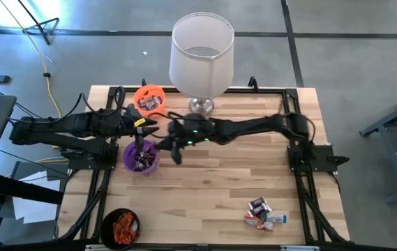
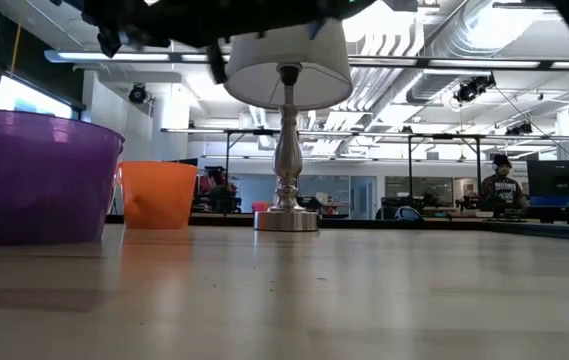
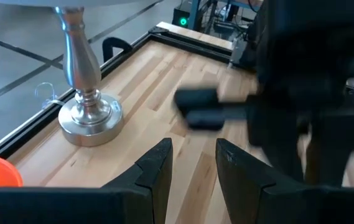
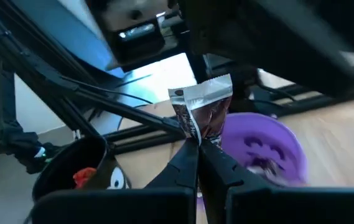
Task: Sort candy
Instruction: Put the brown chocolate into the purple bucket
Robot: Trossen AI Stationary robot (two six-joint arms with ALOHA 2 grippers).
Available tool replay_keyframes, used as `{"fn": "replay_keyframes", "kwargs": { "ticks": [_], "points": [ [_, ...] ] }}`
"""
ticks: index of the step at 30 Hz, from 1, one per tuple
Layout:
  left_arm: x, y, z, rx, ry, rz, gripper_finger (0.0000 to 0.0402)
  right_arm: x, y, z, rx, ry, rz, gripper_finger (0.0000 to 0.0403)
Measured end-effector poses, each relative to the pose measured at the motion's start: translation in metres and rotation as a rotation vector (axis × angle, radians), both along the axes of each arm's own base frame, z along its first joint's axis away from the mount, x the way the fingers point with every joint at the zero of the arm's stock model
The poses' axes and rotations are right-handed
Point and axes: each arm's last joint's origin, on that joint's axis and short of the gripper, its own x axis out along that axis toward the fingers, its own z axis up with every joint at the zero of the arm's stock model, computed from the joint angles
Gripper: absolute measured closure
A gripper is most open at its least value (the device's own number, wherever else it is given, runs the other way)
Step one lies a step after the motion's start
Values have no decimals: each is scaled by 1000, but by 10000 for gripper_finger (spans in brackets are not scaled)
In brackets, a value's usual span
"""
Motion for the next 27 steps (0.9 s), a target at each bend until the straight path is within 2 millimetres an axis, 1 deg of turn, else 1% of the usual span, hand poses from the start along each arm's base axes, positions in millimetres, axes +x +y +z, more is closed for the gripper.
{"fn": "replay_keyframes", "kwargs": {
  "ticks": [3, 6, 9, 11, 15, 19, 23, 27],
  "points": [
    [0, 0, 0, 0, 0, 0, 292, 24, -1, -7, 1, -8, 20, 403],
    [0, 0, 0, 0, 0, 0, 292, 42, -1, -14, -16, 0, 37, 403],
    [0, 0, 0, 7, 4, -3, 292, 55, -1, -23, -18, 12, 41, 403],
    [-1, 0, -1, 15, 20, -5, 292, 61, -1, -27, -19, 10, 39, 402],
    [-1, 0, -2, 17, 26, -3, 292, 64, -1, -28, -25, 4, 41, 384],
    [-1, 0, -2, 16, 30, -5, 292, 64, -2, -30, -87, 3, 55, 342],
    [-1, 0, -3, 16, 37, -4, 292, 63, -3, -32, -95, 31, 58, 298],
    [-2, 0, -5, 17, 56, -8, 292, 59, -3, -34, -85, 100, 69, 274]
  ]
}}
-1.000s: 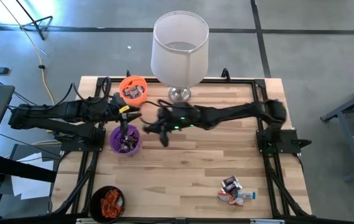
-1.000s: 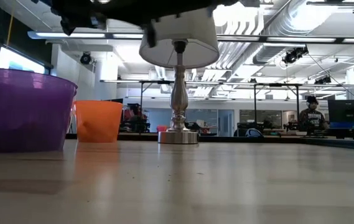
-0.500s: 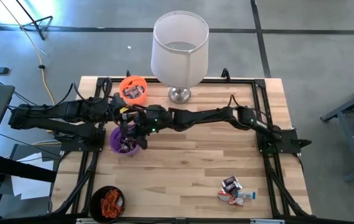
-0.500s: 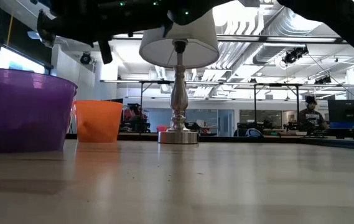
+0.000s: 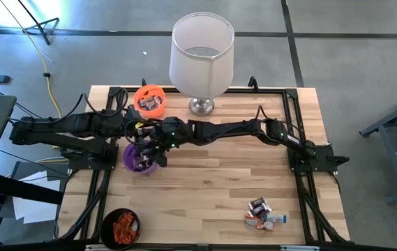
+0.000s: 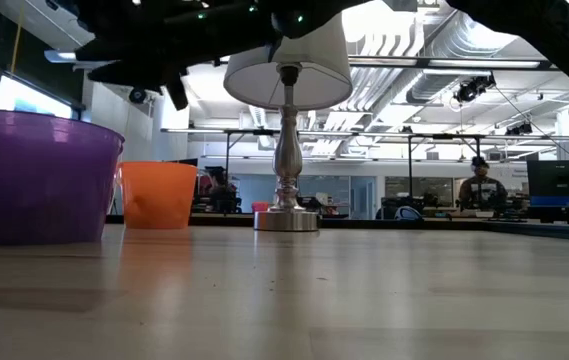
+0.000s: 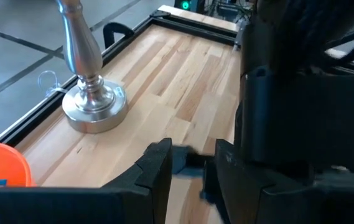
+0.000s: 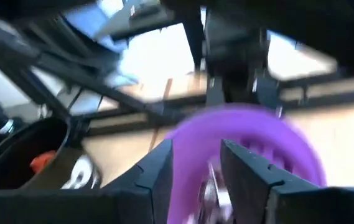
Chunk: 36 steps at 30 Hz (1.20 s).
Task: Sort candy
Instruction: Put the brown chocolate into the purple bucket
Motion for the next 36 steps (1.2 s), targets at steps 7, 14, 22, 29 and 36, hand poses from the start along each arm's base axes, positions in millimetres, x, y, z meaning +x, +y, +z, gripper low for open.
{"fn": "replay_keyframes", "kwargs": {
  "ticks": [7, 14, 22, 29, 36],
  "points": [
    [-1, 0, -1, -16, 15, 9, 292, -41, 7, 5, -11, 481, -4, 270],
    [3, -7, -6, -59, 54, -60, 292, -93, 46, 11, -198, 902, -103, 270],
    [12, -20, -12, -122, 76, -110, 292, -135, 100, 11, -290, 1208, -181, 270],
    [23, -33, -19, -139, 109, -126, 292, -162, 159, 11, -340, 1260, -224, 269],
    [40, -41, -19, -139, 45, -147, 292, -192, 188, 11, -389, 1193, -432, 269]
  ]
}}
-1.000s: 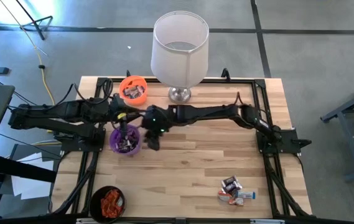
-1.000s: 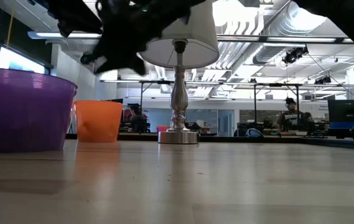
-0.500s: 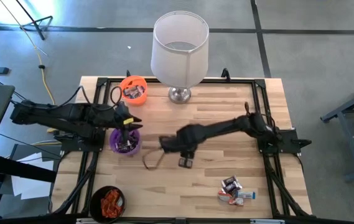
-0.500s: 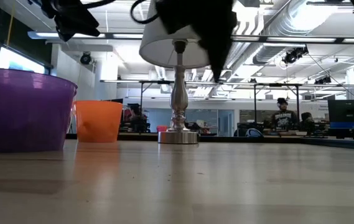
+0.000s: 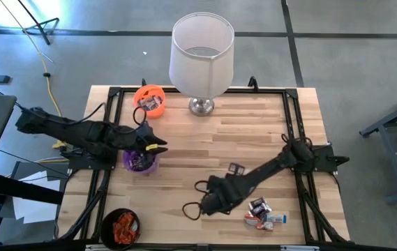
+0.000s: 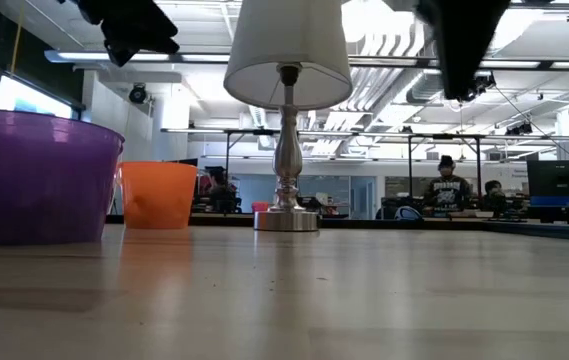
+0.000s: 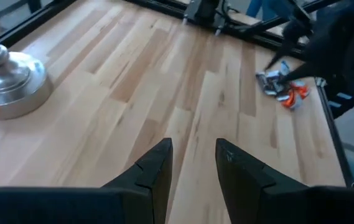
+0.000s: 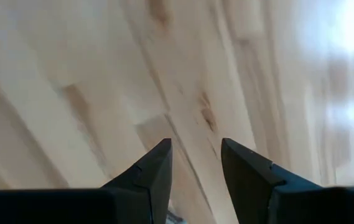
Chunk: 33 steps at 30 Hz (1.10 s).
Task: Sort candy
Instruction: Put the brown chocolate into the purple bucket
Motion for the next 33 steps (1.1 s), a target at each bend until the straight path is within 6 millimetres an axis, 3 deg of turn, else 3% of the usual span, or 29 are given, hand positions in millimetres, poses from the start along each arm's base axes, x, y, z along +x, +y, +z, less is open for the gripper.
{"fn": "replay_keyframes", "kwargs": {
  "ticks": [8, 20, 27, 33],
  "points": [
    [11, -3, 1, -4, -61, 9, 292, -60, 5, -13, -44, -28, -171, 269],
    [21, -4, 12, -19, -202, 43, 292, -141, -5, -43, 331, -66, -268, 269],
    [21, -4, 12, -20, -206, 44, 292, -164, -9, -66, 339, -16, 186, 269],
    [21, -4, 12, -34, -207, 50, 292, -171, -16, -83, 296, 31, 456, 269]
  ]
}}
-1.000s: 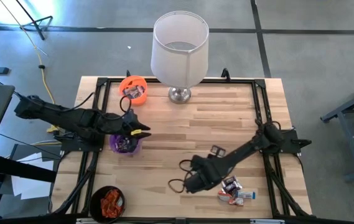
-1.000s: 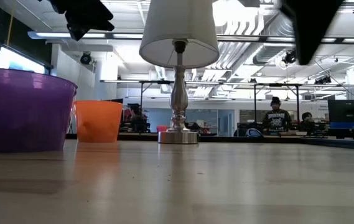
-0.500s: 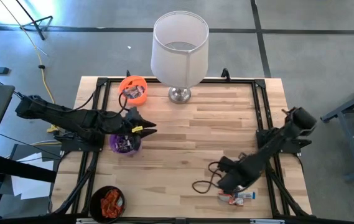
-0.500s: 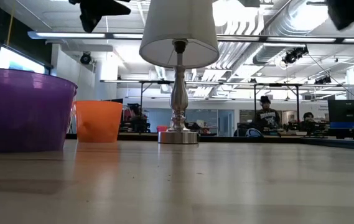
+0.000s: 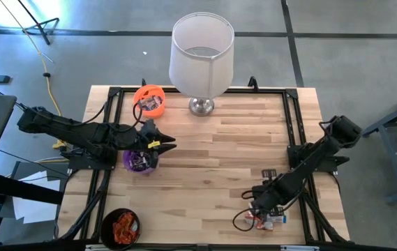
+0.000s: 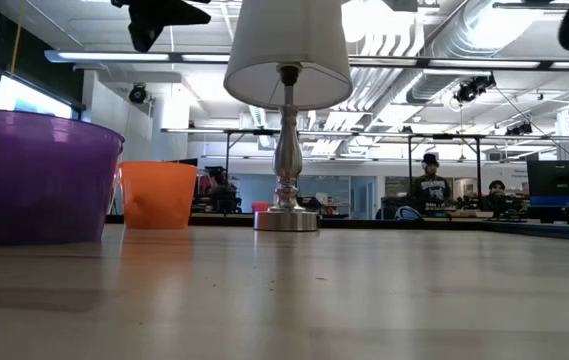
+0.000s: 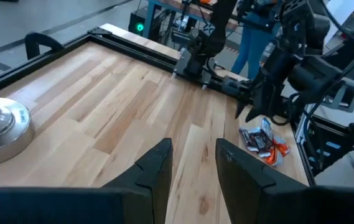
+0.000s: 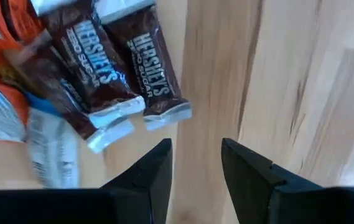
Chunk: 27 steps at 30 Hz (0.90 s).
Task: Sort candy
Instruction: Put the brown chocolate into the purple bucket
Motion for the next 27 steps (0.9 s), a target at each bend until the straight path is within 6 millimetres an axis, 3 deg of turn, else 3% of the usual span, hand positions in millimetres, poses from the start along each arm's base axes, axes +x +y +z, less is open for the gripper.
{"fn": "replay_keyframes", "kwargs": {
  "ticks": [9, 22, 27],
  "points": [
    [0, 0, 0, -1, 0, 1, 292, 13, 7, -2, 23, -202, 135, 269],
    [0, 0, 0, 15, 4, -5, 292, 17, 11, -3, 81, -231, 9, 269],
    [0, 0, 0, 14, 3, -5, 292, 14, 9, -18, 136, -252, -2, 269]
  ]
}}
